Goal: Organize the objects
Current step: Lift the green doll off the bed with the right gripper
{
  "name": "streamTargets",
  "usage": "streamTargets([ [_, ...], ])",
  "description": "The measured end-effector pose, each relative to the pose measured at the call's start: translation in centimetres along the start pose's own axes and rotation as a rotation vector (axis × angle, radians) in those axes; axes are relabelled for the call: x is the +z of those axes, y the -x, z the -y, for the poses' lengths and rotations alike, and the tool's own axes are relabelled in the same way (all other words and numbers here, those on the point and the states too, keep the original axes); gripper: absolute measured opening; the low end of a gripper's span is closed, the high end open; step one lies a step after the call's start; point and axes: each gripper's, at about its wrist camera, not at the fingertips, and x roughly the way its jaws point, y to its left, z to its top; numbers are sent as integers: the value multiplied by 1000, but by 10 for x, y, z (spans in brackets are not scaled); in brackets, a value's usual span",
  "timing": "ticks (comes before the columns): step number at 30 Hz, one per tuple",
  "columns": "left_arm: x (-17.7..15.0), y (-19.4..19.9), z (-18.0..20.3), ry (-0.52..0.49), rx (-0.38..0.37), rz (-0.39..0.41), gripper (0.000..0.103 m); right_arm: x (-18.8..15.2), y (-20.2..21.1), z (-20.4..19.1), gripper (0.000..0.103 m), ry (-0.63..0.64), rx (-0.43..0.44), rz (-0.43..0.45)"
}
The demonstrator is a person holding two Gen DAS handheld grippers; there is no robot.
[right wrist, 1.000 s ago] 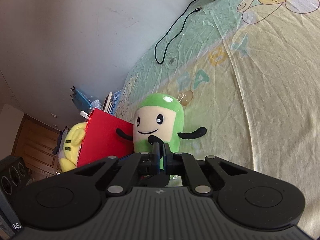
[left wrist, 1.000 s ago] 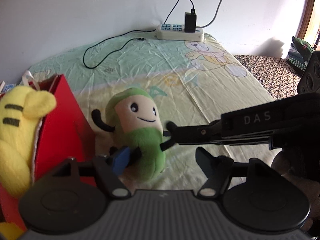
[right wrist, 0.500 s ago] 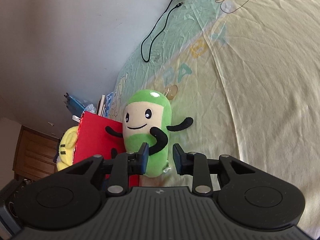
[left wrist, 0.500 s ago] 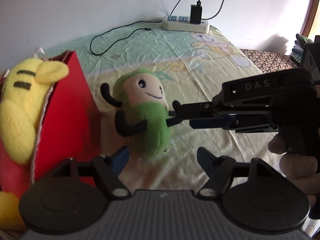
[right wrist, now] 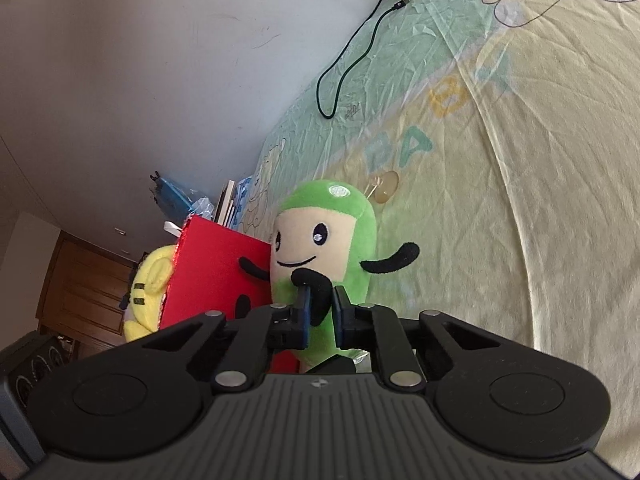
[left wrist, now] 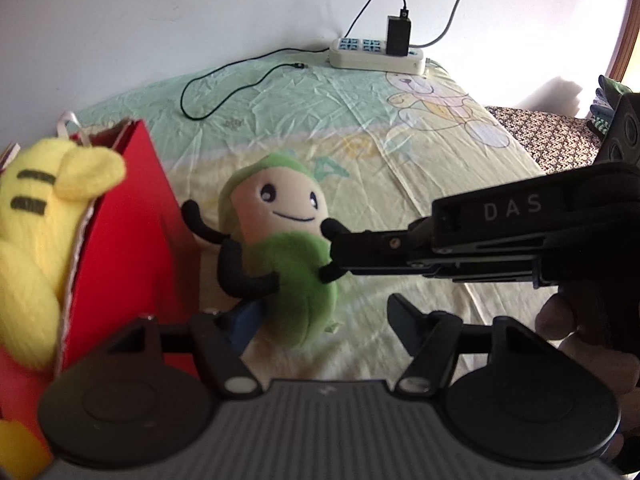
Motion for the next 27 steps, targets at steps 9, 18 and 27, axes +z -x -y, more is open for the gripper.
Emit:
streamTargets([
  [9,-9,21,22,-64,-65,28,67,-14,33,-8,0,5,23,0],
  [18,-5,-1,-7,45,15,14,79,-3,20,15,42,-55,-66,24],
  [27,13,-27,-9,52,44,3,77,13,-25,17,54,-68,-3,-53],
])
